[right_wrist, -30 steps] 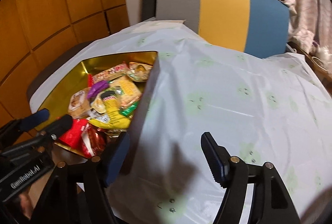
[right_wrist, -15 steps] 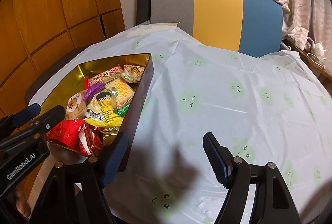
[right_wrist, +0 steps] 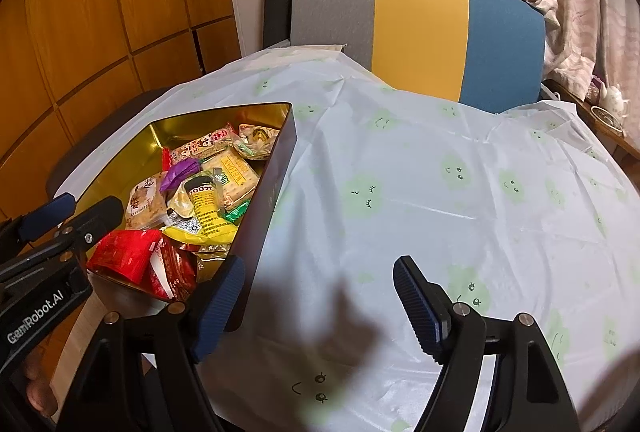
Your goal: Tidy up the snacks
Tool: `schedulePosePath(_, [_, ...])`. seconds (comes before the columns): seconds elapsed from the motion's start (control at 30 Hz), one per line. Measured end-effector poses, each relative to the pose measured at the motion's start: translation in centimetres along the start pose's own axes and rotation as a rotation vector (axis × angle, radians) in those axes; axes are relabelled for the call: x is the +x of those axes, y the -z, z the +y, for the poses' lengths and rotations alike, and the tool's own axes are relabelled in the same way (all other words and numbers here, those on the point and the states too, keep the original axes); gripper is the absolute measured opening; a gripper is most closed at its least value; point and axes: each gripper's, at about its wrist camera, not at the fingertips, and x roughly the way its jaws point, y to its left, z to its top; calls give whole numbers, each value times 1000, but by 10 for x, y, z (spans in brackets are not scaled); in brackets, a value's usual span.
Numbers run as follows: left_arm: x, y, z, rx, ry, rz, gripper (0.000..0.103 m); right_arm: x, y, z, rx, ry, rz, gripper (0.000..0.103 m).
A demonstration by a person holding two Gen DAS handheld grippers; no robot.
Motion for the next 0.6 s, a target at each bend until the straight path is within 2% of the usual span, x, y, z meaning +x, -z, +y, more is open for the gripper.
schedulePosePath(0.6, [-3, -2, 4, -12, -4, -7, 64, 1, 0, 2, -9, 3, 2, 78])
